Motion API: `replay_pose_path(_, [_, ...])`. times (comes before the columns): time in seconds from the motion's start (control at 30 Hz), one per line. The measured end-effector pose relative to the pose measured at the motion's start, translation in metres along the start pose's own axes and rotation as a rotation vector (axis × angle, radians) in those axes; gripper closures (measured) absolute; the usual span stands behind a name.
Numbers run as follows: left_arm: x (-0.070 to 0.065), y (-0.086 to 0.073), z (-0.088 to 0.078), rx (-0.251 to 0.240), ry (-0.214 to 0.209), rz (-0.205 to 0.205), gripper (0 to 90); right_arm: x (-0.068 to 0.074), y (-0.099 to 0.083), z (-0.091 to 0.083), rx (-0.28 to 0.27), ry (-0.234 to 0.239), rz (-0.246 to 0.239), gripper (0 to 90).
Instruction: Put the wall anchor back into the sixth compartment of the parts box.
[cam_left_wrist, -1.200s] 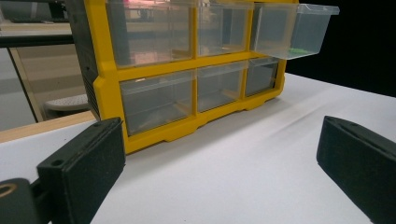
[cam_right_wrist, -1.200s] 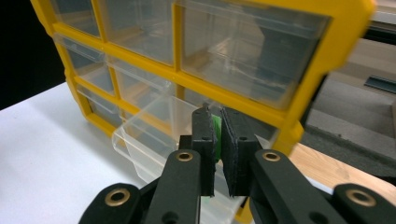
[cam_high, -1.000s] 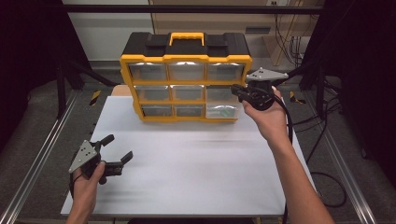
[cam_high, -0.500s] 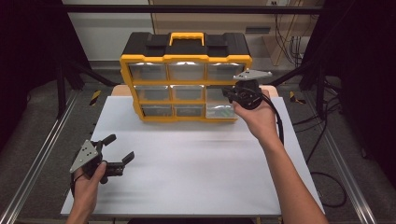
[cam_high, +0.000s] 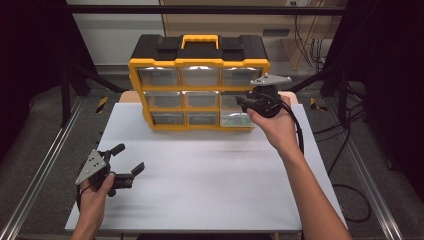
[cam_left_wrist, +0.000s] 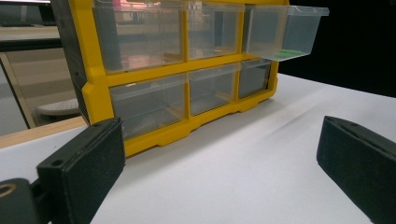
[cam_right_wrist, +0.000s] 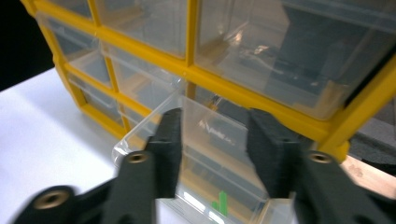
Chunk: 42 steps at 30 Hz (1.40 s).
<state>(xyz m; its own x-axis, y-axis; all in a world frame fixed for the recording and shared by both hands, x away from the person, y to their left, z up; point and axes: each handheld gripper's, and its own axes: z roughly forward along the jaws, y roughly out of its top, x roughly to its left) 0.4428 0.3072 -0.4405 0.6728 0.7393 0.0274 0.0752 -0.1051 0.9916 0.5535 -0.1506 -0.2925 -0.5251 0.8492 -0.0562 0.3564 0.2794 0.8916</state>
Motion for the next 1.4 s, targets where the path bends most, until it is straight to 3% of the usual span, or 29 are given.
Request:
replay_pose_path(0.2, [0.000, 0.000, 0.000, -0.001, 0.001, -0.001, 1.3, 0.000, 0.003, -0.012, -0.060, -0.011, 0.048, 24.7])
replay_pose_path(0.33, [0.000, 0.000, 0.000, 0.005, -0.001, 0.003, 1.3, 0.001, -0.001, -0.024, -0.131, -0.008, 0.082, 17.4])
replay_pose_path(0.47, [-0.001, 0.000, 0.000, 0.003, -0.001, 0.002, 1.3, -0.001, -0.011, -0.036, -0.161, -0.002, 0.112, 10.3])
replay_pose_path(0.8, [0.000, -0.001, 0.000, 0.008, 0.001, -0.001, 1.2, -0.010, -0.053, -0.058, -0.235, -0.001, 0.155, 6.5])
replay_pose_path(1.13, [0.001, -0.002, 0.000, 0.014, 0.000, -0.005, 1.2, -0.018, -0.091, -0.069, -0.253, 0.001, 0.144, 4.8])
replay_pose_path(1.4, [0.001, -0.003, -0.001, 0.018, -0.004, -0.006, 1.2, -0.020, -0.110, -0.072, -0.237, -0.006, 0.134, 5.8])
